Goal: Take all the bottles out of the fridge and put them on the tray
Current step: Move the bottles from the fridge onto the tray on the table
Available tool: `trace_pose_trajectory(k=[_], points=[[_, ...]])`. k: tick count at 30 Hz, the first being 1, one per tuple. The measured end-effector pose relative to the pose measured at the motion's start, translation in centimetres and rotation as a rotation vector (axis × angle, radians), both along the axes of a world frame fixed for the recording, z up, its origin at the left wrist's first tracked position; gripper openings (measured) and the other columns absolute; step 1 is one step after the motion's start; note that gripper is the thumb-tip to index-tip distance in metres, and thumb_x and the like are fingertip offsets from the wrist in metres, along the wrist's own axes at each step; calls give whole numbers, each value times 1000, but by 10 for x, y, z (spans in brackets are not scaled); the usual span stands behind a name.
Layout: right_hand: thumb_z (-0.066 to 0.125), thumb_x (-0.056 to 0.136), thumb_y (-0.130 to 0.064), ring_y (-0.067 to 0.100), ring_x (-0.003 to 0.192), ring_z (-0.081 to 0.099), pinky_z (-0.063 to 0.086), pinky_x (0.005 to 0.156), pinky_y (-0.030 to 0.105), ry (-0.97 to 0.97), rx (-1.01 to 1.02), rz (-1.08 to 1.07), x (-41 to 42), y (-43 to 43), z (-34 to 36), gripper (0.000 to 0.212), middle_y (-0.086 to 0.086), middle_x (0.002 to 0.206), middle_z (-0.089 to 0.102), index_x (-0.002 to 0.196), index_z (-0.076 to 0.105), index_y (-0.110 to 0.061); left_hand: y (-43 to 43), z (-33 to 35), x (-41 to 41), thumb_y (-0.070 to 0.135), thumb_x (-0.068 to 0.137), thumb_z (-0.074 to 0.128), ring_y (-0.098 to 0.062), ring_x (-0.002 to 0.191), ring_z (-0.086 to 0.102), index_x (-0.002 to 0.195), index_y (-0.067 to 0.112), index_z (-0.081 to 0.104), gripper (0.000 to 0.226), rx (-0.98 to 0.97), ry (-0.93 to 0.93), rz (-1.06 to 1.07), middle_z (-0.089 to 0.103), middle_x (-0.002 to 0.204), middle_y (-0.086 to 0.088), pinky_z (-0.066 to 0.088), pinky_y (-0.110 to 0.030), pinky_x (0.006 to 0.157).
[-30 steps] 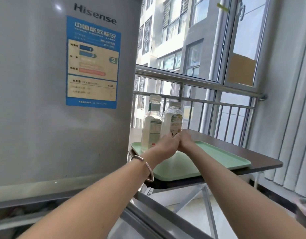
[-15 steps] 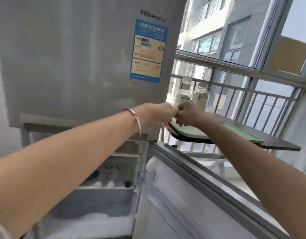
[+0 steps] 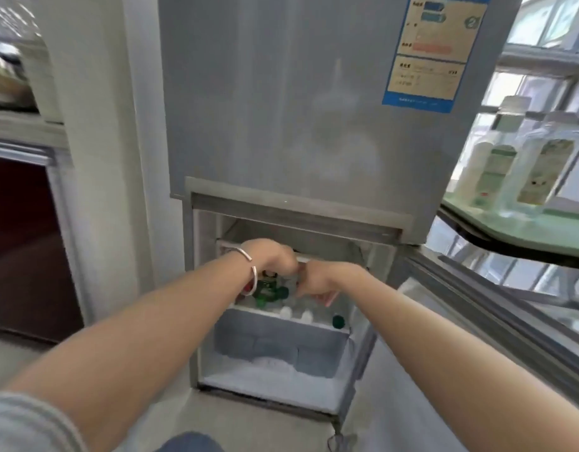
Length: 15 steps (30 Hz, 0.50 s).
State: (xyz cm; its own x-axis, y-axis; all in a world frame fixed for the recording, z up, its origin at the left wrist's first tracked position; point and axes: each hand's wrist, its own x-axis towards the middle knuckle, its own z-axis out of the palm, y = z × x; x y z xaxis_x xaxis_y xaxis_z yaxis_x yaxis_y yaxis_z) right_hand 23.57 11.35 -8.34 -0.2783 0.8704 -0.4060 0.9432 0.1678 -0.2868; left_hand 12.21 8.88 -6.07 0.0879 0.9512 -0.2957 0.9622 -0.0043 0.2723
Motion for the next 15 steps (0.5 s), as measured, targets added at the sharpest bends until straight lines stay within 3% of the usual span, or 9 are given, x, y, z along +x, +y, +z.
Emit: trace_pose_trajectory(k=[4,6,9,10,13,15], points=[[59,91,-28,27,96,65,57,86,40,-35,18,60,-23,44,-63,48,11,120,63,135,49,-10,34,-46,-20,32,99,40,-32,110,61,118,3,63,42,105,14,-23,64,124,-14,46,-35,90],[54,92,-21,27,102,62,55,85,39,-80,56,72,-31,70,-92,51,12,125,60,141,45,-11,53,-68,-27,24,100,39,-33,110,60,116,1,62,36,99,12,-23,64,122,-15,46,-36,89],[50,93,-9,19,74,52,43,56,28,-116,69,74,-39,92,-118,57,14,121,60,148,34,-10,80,-102,-31,18,101,37,-33,113,59,125,1,56,35,85,-10,-11,60,127,-16,46,-37,93],[48,94,-8,18,74,50,38,54,26,-104,72,72,-41,98,-126,57,16,125,59,149,31,-10,86,-111,-32,17,101,36,-32,114,58,127,2,54,35,89,-23,-15,59,129,-16,46,-37,94],[45,97,-10,27,107,58,45,77,31,-87,83,69,-49,113,-151,49,19,137,53,146,35,-6,103,-132,-34,18,102,33,-31,120,55,134,6,47,37,99,-129,10,55,135,-17,44,-34,97],[45,98,-14,31,117,57,45,84,32,-73,72,59,-54,121,-164,44,19,136,55,140,42,-4,113,-143,-33,16,102,32,-31,121,54,136,7,45,37,107,-150,14,54,136,-18,43,-32,97]])
